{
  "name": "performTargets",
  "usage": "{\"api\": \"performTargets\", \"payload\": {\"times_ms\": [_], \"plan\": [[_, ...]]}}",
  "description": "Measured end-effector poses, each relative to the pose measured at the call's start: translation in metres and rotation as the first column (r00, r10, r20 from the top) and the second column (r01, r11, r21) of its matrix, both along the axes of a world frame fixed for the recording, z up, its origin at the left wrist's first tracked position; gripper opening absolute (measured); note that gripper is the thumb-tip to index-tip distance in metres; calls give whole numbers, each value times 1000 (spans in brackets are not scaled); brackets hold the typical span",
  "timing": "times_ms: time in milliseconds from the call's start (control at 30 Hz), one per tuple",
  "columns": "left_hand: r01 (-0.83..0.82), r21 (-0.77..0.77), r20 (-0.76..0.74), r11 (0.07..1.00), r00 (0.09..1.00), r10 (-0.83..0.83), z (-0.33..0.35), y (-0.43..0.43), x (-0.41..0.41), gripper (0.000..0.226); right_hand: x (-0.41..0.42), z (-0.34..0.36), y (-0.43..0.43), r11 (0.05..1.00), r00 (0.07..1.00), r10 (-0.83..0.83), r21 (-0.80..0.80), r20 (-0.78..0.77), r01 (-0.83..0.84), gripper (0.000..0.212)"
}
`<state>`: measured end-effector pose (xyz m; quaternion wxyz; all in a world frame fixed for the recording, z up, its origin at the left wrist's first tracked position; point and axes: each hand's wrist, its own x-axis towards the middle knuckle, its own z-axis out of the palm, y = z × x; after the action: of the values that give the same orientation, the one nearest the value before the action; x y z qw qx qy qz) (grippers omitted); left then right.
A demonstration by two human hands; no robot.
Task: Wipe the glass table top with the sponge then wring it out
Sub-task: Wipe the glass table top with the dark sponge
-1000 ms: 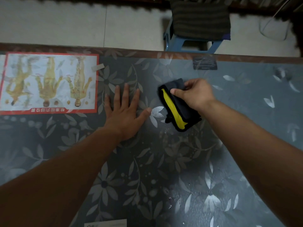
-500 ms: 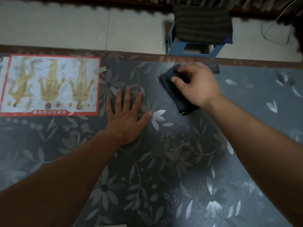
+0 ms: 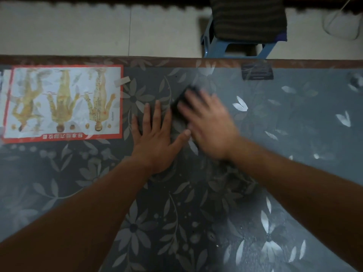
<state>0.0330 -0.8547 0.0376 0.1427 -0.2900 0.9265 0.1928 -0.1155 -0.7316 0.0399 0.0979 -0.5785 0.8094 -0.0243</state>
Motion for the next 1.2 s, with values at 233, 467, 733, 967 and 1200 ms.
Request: {"api": "performTargets", "payload": {"times_ms": [233,467,733,967,1200], "plan": [[1,16,-21,1000,1000,-1,1,0,3,106,-88,7,-28,876,876,-481,37,-9,481,59],[9,-30,-10,1000,1000,-9,-2,1,2,100,-8,3,55,993,994,109,47,-28,-108,59],[5,-73,-54,997,999,-9,-5,2,5,84,32,-1,90,990,990,-140,-10,-20,140,61],[-10,-36,-216,999,976,2,-5,0,12,78,-3,-2,133,916,916,-401,-25,-23,401,61],[30,-192,-244,981,967,-78,22,52,50,58,113,0,179,1000,1000,5,8,7,-5,57]]}}
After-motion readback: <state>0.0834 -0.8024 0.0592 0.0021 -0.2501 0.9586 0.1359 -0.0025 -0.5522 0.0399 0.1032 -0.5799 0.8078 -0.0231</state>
